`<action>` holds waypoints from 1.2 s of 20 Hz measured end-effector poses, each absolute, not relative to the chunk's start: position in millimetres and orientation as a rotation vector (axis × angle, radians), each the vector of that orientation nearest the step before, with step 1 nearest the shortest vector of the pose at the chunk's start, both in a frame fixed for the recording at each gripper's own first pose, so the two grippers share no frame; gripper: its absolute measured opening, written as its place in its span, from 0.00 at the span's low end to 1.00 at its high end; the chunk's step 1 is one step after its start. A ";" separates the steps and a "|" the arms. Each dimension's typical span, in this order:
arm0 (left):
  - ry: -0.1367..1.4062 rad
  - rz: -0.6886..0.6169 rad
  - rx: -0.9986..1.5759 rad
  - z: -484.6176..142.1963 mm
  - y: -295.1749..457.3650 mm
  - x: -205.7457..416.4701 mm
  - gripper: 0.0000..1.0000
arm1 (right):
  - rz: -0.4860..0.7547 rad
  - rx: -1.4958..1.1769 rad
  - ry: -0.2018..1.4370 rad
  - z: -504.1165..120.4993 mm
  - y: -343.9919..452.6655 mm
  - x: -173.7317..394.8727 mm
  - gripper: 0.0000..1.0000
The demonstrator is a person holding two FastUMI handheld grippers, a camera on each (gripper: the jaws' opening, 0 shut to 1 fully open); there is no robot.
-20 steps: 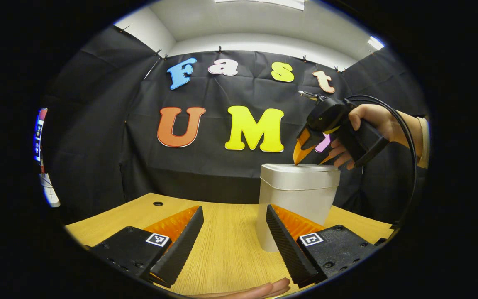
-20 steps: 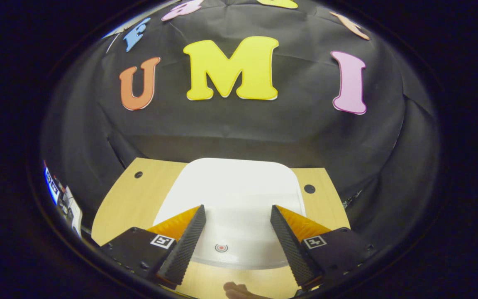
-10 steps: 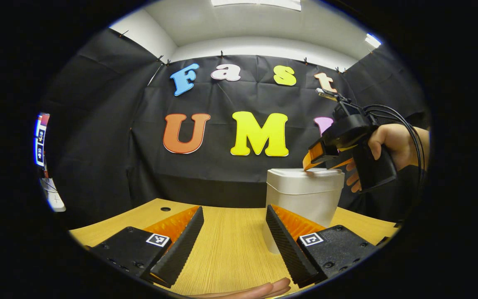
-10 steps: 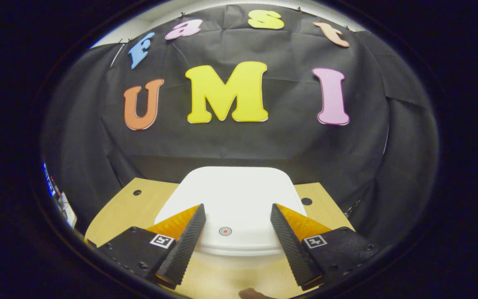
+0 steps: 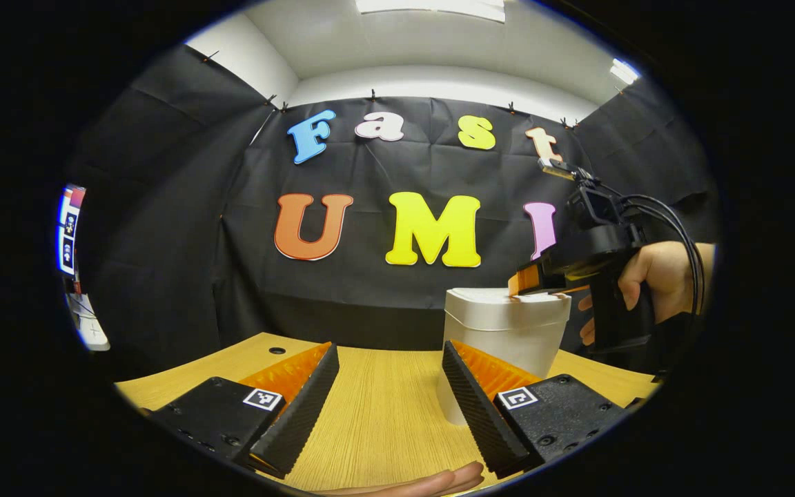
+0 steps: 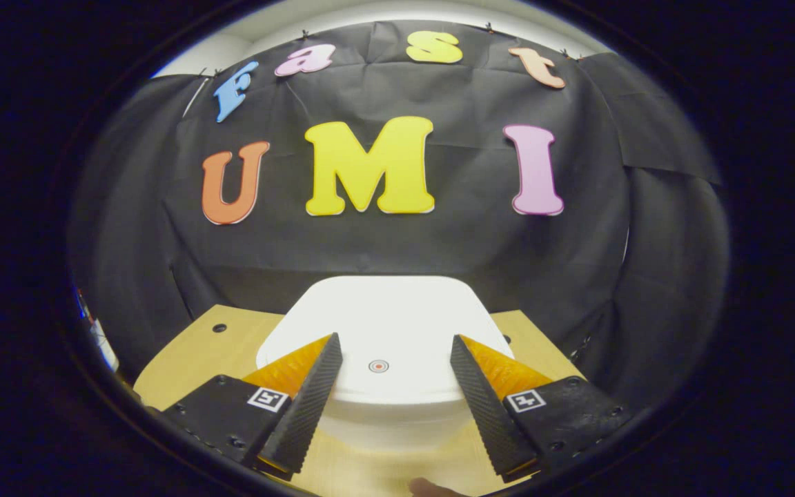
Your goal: Press the lid of the desktop garbage bin to open it, pick up the crumpled paper on the desktop and throw it into the bin, then pick up the pop can on the desktop and drop it into the bin, and finally close the garbage bin lid.
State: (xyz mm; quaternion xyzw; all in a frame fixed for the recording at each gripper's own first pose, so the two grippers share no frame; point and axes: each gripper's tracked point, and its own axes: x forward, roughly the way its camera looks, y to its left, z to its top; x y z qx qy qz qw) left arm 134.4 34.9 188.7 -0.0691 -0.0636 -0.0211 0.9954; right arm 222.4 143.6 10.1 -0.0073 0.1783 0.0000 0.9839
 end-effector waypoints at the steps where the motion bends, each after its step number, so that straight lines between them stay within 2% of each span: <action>1: -0.130 -0.044 -0.145 189.0 35.2 133.2 0.97 | -0.006 -0.015 0.359 5.1 143.5 220.5 0.99; 8: -0.105 -0.023 -0.155 180.8 40.5 136.1 0.97 | -0.010 0.046 0.108 13.0 140.4 214.6 0.96; 15: -0.082 -0.025 -0.166 172.7 37.6 141.5 0.97 | -0.106 0.116 0.063 26.3 108.6 191.3 0.94; 17: -0.072 -0.025 -0.166 168.3 37.9 142.4 0.97 | -0.086 0.107 0.027 38.9 96.8 176.4 0.95; 20: -0.053 -0.027 -0.178 162.4 34.4 145.4 0.98 | -0.120 0.026 -0.064 61.7 66.5 147.2 0.96; 22: -0.044 -0.032 -0.194 160.6 30.9 146.3 0.98 | -0.132 -0.027 -0.080 59.0 49.3 129.9 0.96; 24: -0.033 -0.037 -0.187 159.7 24.9 144.4 0.97 | -0.139 -0.047 -0.030 37.8 30.8 109.8 0.94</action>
